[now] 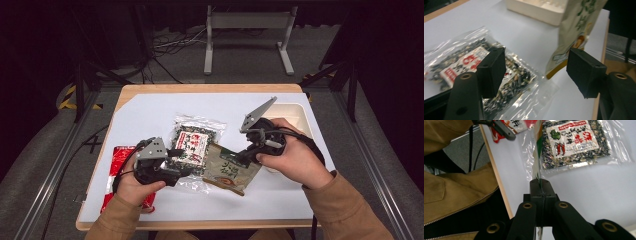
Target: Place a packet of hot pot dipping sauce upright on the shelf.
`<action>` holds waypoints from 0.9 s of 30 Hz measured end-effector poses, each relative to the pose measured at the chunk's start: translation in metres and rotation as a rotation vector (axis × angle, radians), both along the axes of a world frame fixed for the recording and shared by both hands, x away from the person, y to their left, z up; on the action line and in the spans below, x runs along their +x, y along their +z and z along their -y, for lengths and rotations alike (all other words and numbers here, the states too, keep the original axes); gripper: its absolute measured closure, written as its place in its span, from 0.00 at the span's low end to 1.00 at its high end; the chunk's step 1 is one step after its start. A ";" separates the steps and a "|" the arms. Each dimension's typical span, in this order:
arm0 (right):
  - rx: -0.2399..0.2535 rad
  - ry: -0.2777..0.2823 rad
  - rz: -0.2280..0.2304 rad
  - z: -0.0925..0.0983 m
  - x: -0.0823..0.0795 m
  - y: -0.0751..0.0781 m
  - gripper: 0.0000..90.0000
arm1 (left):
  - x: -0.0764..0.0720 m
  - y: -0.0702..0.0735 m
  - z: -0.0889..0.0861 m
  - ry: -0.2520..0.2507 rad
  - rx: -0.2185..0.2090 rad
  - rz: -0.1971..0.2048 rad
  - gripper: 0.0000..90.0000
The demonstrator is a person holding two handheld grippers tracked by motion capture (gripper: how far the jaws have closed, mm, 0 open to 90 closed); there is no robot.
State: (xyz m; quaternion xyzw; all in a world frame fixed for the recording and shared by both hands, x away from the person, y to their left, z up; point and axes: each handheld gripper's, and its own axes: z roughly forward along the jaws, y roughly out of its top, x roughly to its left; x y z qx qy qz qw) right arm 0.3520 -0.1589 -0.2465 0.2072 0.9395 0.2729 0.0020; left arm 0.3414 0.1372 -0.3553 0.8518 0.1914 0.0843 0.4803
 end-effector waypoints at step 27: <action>0.083 0.091 -0.005 -0.027 0.006 -0.012 1.00 | -0.004 -0.010 0.023 -0.230 0.058 -0.175 0.99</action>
